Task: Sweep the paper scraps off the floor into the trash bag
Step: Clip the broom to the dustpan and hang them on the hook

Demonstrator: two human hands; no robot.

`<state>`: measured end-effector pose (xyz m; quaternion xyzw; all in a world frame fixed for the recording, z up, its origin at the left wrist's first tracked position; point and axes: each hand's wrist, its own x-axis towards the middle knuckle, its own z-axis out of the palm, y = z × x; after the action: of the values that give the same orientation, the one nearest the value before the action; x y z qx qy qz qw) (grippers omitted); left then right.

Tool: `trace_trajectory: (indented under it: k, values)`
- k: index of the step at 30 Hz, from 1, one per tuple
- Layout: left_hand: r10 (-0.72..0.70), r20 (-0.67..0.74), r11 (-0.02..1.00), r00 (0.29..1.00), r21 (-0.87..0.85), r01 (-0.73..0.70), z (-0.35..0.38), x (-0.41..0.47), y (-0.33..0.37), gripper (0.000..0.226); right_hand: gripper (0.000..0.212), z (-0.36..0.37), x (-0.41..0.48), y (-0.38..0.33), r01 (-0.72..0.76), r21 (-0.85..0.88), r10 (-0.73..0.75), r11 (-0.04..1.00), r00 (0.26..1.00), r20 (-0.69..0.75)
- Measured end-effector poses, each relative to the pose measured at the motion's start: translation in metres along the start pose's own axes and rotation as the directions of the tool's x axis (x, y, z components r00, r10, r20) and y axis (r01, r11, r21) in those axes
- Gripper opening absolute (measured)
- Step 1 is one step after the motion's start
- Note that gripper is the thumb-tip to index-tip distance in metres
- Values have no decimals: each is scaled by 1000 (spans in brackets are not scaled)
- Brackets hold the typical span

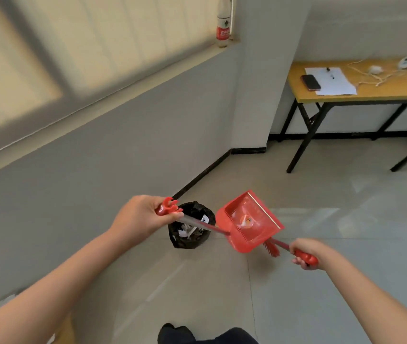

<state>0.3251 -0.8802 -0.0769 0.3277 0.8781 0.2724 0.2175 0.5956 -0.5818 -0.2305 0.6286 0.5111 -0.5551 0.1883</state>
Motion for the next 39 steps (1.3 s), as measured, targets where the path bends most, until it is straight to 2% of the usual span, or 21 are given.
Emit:
trace_trajectory:
  k: [5,8,12,15,18,20,25,29,33,37,39]
  values:
    - [183,28,925,983,334,-182,47,40,65,23,8,-44,1,1,-11,19,11,1000,1000,0]
    - [267,82,849,960,451,-274,65,63,83,22,8,-71,3,0,-15,21,15,1000,1000,21]
    - [352,103,796,930,489,-356,87,109,101,27,8,-95,9,-23,-28,45,25,999,997,69]
    - [351,104,805,930,475,-357,91,157,115,24,18,-118,18,-51,-46,84,37,995,994,107]
    - [334,91,814,938,474,-336,83,216,130,24,8,-144,28,-94,-78,195,48,978,987,155]
    - [354,115,797,928,482,-364,81,256,145,27,13,-159,40,-132,-88,195,49,977,979,196]
    - [421,215,710,881,526,-468,75,348,190,30,21,-195,74,-221,-95,88,78,992,980,183]
    - [374,251,728,893,517,-450,67,412,202,32,22,-242,105,-263,-150,93,139,984,984,114]
    - [379,222,719,898,541,-437,69,457,210,38,16,-267,132,-295,-182,-62,187,981,979,80]
    - [391,284,624,876,618,-478,83,483,223,37,6,-271,140,-340,-130,-207,147,970,987,69]
    - [385,316,597,867,631,-495,100,495,229,34,8,-276,150,-362,-89,-212,111,973,989,93]
